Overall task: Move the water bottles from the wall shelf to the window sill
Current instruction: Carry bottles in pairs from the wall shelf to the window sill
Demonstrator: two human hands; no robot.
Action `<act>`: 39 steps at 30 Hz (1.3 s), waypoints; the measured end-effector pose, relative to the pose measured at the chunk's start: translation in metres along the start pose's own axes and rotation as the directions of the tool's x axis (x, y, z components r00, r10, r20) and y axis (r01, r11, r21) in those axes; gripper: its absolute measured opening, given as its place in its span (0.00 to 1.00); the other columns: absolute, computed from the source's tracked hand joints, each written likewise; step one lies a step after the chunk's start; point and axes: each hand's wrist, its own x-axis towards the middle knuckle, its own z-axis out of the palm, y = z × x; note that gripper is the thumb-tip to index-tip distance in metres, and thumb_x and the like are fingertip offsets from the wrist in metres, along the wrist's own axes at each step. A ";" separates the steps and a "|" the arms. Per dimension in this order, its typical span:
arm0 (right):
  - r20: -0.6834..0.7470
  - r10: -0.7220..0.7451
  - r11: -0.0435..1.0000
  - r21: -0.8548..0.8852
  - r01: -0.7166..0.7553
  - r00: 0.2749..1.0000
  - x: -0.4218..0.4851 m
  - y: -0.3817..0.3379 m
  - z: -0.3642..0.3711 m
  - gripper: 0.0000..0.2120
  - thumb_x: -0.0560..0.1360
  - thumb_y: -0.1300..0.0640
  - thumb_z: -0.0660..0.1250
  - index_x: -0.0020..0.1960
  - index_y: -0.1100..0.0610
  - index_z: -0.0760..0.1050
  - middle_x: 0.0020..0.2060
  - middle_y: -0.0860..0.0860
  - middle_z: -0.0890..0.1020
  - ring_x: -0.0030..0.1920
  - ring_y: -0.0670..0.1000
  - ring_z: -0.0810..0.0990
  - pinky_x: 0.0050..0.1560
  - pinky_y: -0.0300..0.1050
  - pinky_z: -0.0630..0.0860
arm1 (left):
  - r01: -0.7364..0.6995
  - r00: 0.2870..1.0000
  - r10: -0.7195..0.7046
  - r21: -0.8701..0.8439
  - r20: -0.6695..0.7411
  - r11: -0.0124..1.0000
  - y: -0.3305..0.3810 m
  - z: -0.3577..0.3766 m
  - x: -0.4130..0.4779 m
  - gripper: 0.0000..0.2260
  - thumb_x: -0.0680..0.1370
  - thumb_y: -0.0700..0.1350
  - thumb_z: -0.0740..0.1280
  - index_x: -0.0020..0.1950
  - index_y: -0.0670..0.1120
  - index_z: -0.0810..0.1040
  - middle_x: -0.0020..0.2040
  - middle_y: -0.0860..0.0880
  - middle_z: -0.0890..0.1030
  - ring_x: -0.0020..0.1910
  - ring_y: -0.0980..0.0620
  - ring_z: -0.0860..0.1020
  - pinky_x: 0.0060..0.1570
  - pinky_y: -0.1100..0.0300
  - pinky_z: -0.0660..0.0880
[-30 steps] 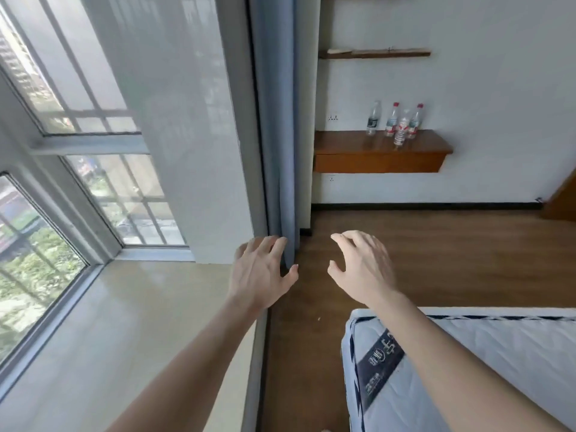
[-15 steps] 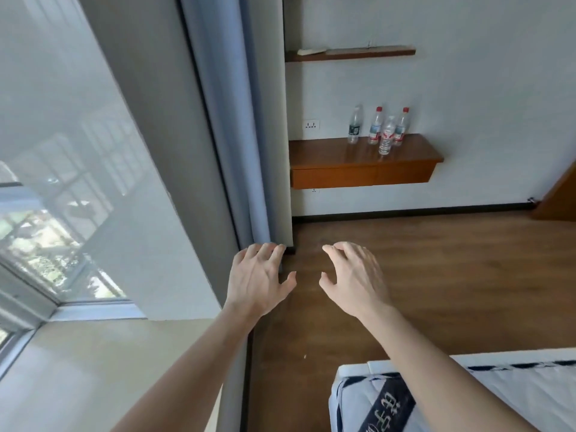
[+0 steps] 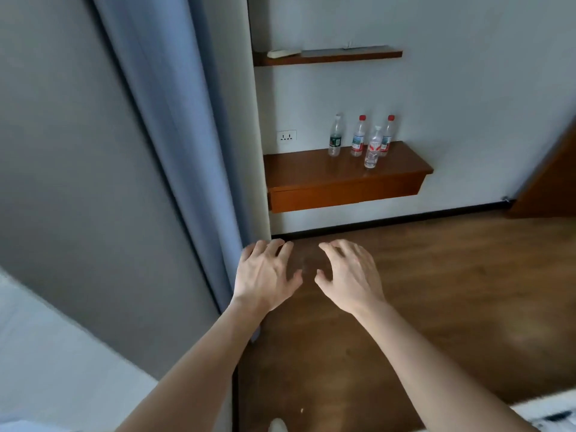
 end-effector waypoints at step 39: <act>0.060 0.429 0.903 -0.009 -0.429 0.901 0.444 0.397 0.106 0.27 0.75 0.37 0.63 0.72 0.45 0.68 0.69 0.47 0.74 0.72 0.52 0.71 0.73 0.54 0.66 | -0.132 0.988 0.141 -0.133 0.062 0.982 0.136 0.187 0.623 0.27 0.78 0.65 0.59 0.73 0.54 0.70 0.71 0.53 0.74 0.70 0.51 0.71 0.70 0.51 0.68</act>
